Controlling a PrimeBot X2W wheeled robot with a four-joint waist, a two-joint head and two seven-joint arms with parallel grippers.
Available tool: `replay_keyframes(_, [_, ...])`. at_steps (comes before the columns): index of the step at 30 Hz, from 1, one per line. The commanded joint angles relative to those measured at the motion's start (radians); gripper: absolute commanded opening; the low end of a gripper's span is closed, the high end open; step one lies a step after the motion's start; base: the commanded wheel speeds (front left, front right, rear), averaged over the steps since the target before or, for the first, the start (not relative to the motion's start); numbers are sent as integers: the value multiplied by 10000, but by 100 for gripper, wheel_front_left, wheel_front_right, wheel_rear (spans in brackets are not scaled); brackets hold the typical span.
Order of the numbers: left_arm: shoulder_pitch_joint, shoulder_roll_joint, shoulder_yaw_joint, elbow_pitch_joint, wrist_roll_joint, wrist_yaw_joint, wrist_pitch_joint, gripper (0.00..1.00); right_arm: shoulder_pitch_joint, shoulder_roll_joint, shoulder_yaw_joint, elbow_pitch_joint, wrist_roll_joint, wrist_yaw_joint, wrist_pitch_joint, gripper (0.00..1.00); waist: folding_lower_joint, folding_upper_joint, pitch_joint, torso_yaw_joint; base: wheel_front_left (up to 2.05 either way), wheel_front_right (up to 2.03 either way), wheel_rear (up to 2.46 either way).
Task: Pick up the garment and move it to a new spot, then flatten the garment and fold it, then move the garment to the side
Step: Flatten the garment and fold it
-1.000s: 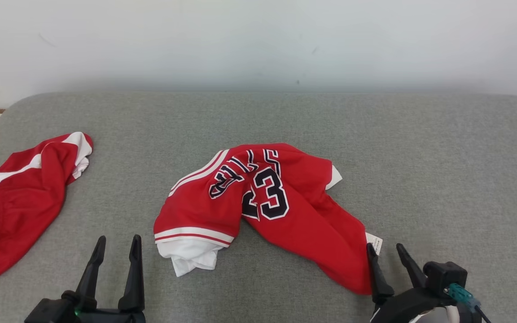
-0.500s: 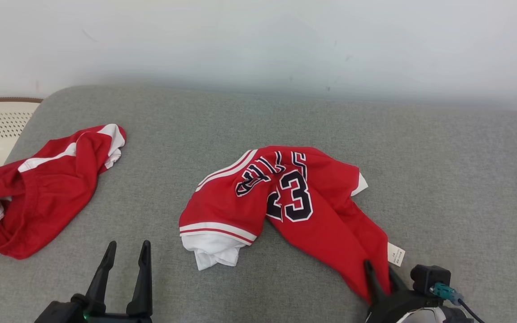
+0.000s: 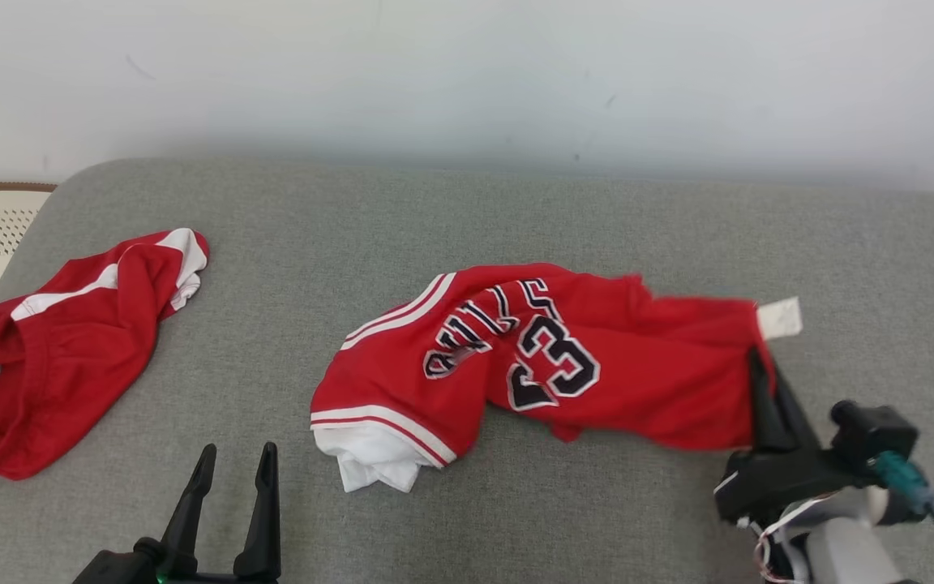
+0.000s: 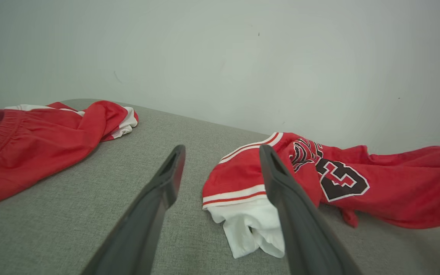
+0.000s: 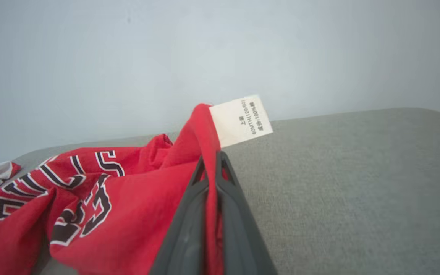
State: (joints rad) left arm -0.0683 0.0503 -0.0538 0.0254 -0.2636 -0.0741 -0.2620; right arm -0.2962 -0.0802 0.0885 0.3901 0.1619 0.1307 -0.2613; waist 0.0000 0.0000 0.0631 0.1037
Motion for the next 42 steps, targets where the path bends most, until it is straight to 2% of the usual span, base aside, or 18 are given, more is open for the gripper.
replay_keyframes(1, [47, 4, 5, 6, -46, 32, -44, 100, 96, -39, -17, -123, -54, 1, -47, 0, 0, 0, 27, -9, 0, 0, 0])
replay_keyframes(4, [42, 2, 2, 43, 1, 24, -44, 100, 269, -59, -353, -1313, -182, 2, -24, 0, 0, 0, 73, 13, 0, 0, 0])
replay_keyframes(10, [-51, 2, -16, 69, -17, 14, -44, 100, 560, -152, -802, -3272, -449, 2, 944, 0, 0, 0, 148, 193, 0, 0, 0])
replay_keyframes(15, [-130, 3, -98, 109, -92, 50, -44, 100, 397, -400, -767, -3653, -394, 2, 1588, 0, 0, 0, 235, 372, 0, 0, 0])
replay_keyframes(21, [-354, 1, -249, 176, -182, 50, -44, 100, -1088, -933, -397, -2181, -465, 1, 1620, 0, 0, 0, 505, 585, 0, 0, 0])
replay_keyframes(36, [-932, 2, -898, 327, -368, 26, -45, 100, -5361, -1749, 147, 4200, -670, -2, 793, 0, 0, 0, 1167, 1284, 0, 0, 0])
replay_keyframes(38, [-1001, 2, -998, 367, -359, 27, -45, 100, -5805, -1807, 91, 4978, -840, -2, 749, 0, 0, 0, 1205, 1381, 0, 0, 0])
replay_keyframes(39, [-1001, 2, -998, 367, -359, 27, -45, 100, -5805, -1807, 91, 4978, -840, -2, 749, 0, 0, 0, 1205, 1381, 0, 0, 0])
replay_keyframes(40, [-1011, 1, -1044, 388, -378, 34, -45, 100, -6020, -1837, 75, 5325, -954, -2, 697, 18, 0, 0, 1220, 1424, 0, 0, 0])
replay_keyframes(41, [-1024, 1, -1084, 408, -394, 53, -45, 100, -6206, -1840, 26, 5670, -1028, -2, 688, 67, 0, 0, 1226, 1455, 0, 0, 0])
replay_keyframes(42, [-1044, 2, -1121, 416, -401, 74, -45, 100, -6326, -1851, -50, 6073, -1068, -2, 852, 100, 0, 0, 1221, 1475, 0, 0, 0])
